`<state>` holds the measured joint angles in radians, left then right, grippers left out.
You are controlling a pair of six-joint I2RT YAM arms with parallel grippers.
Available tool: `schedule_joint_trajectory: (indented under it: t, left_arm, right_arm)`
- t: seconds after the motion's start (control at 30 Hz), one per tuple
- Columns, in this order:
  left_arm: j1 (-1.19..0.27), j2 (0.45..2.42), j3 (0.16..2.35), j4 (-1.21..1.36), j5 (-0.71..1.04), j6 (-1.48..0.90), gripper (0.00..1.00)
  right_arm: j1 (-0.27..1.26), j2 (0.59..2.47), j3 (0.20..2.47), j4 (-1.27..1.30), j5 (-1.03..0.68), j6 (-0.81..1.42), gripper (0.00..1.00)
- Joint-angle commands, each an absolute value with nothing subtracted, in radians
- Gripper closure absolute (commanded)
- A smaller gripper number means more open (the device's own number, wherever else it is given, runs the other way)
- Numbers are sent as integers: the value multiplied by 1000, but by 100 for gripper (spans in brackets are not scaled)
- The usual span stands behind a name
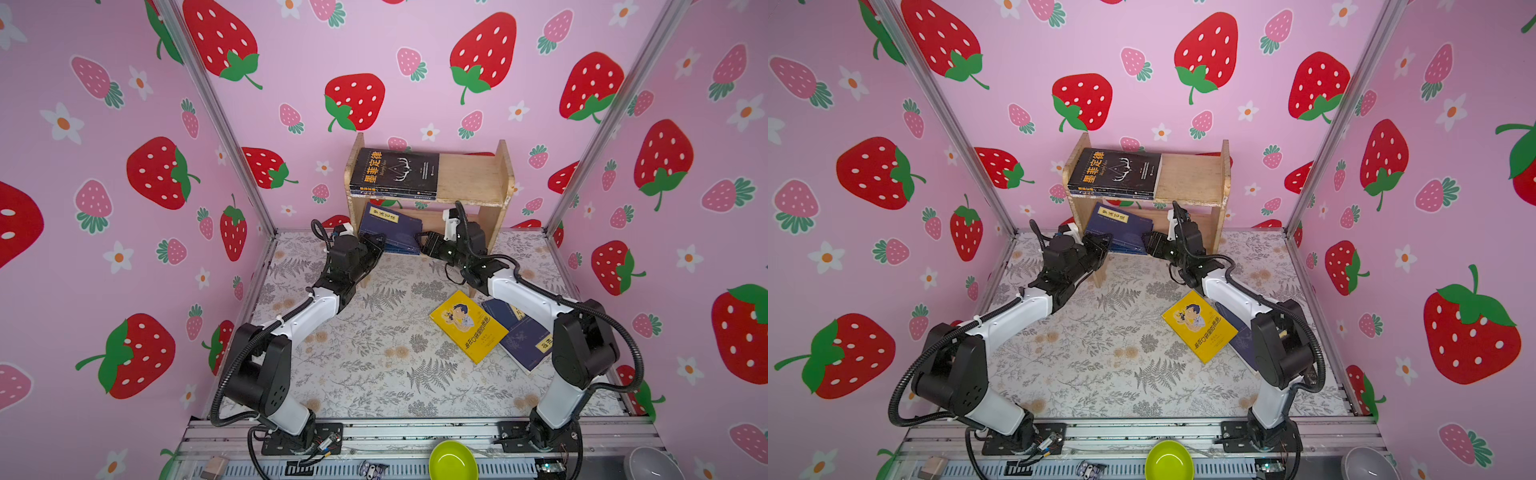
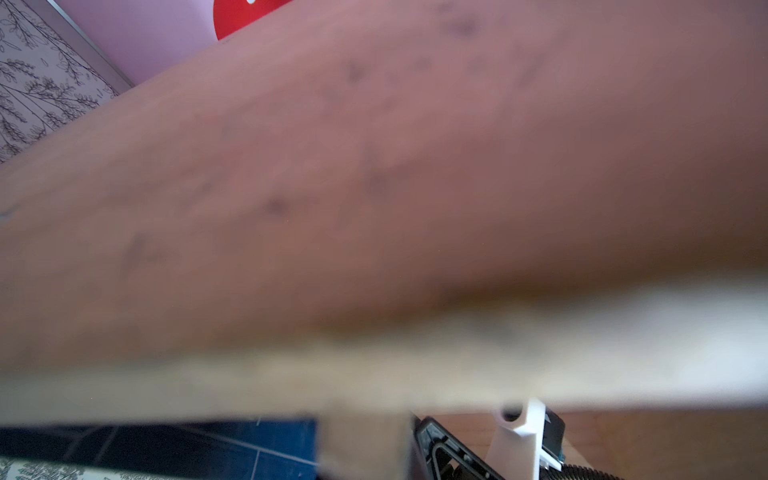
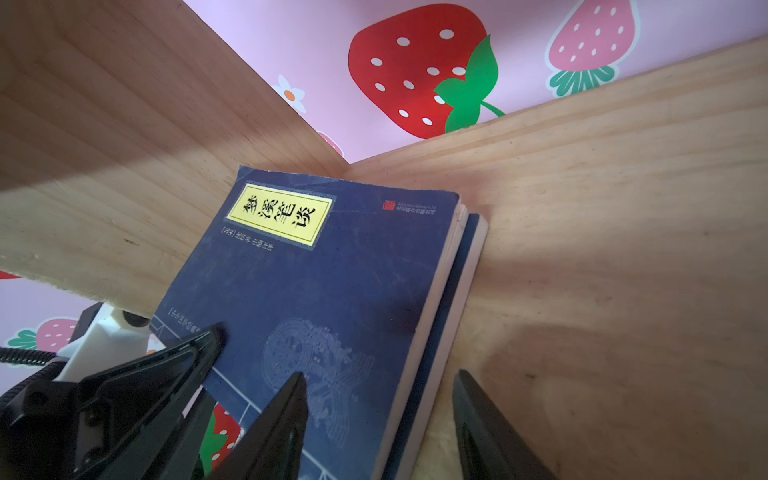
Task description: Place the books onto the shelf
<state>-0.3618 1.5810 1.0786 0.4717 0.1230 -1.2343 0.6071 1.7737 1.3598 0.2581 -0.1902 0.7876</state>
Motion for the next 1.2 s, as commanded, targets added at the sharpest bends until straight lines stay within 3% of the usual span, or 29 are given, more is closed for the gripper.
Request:
schedule_joint_trajectory:
  t: [0.0,0.27,0.73,1.17]
  left_arm:
    - [-359,1592,1127,492,95,-1250,100]
    - [-365,1602,1121,486,102,-1262,100]
    - [-364,1611,1102,532,164,-1313,100]
    - [-363,1592,1067,510,166,-1310,100]
  right_arm:
    - [621,1807,1397,231,-175,781,43]
    - [653,1852,1443,191,-153,771,48]
    - [658,1813,1452,113,-14,734,44]
    - [664,1817,1449,88,12,732,43]
